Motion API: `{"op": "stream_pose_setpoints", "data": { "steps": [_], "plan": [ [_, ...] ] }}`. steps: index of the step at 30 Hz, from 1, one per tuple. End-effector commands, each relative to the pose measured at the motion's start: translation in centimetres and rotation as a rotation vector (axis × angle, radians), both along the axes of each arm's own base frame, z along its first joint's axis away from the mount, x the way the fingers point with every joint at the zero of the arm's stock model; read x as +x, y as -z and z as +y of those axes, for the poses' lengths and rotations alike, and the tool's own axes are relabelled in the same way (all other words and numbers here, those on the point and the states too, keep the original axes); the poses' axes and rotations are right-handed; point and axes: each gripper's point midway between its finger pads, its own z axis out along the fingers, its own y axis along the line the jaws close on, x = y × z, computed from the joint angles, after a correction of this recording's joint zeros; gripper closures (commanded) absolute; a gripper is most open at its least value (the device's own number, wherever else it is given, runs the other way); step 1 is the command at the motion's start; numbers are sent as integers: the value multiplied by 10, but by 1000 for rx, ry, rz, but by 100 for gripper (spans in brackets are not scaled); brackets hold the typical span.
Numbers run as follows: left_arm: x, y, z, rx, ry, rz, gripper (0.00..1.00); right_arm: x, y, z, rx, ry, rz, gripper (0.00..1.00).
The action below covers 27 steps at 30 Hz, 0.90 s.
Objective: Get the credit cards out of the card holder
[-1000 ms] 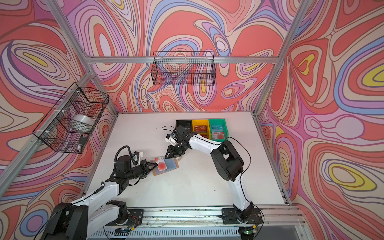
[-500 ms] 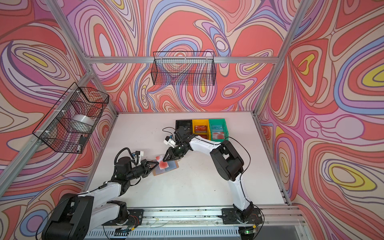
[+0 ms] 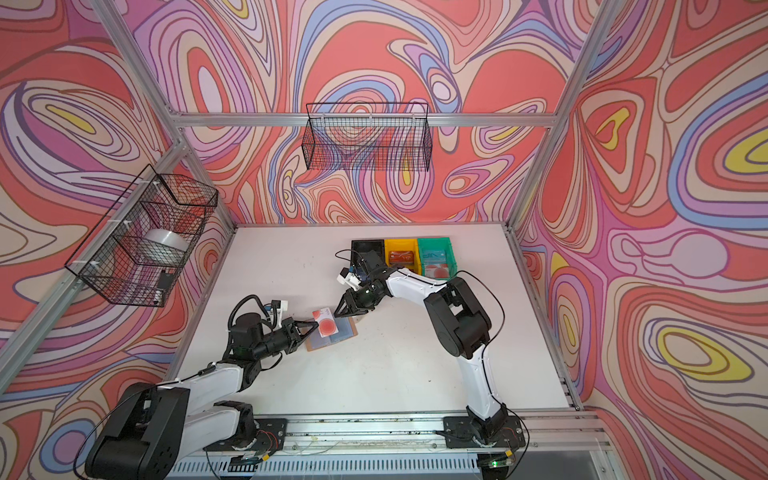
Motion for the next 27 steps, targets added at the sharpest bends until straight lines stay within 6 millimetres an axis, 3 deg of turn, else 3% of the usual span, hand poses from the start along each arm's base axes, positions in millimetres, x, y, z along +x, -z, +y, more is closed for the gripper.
{"op": "stream_pose_setpoints", "data": {
  "steps": [1,12,27],
  "plan": [
    [0,-4,-1,-13,11,-25,100,-2,7,6,25,-17,22,66],
    [1,-2,-2,-23,16,-30,100,-4,14,15,86,-23,93,66],
    [4,4,-3,-47,9,-22,100,-12,-1,21,189,-56,141,69]
  ]
}}
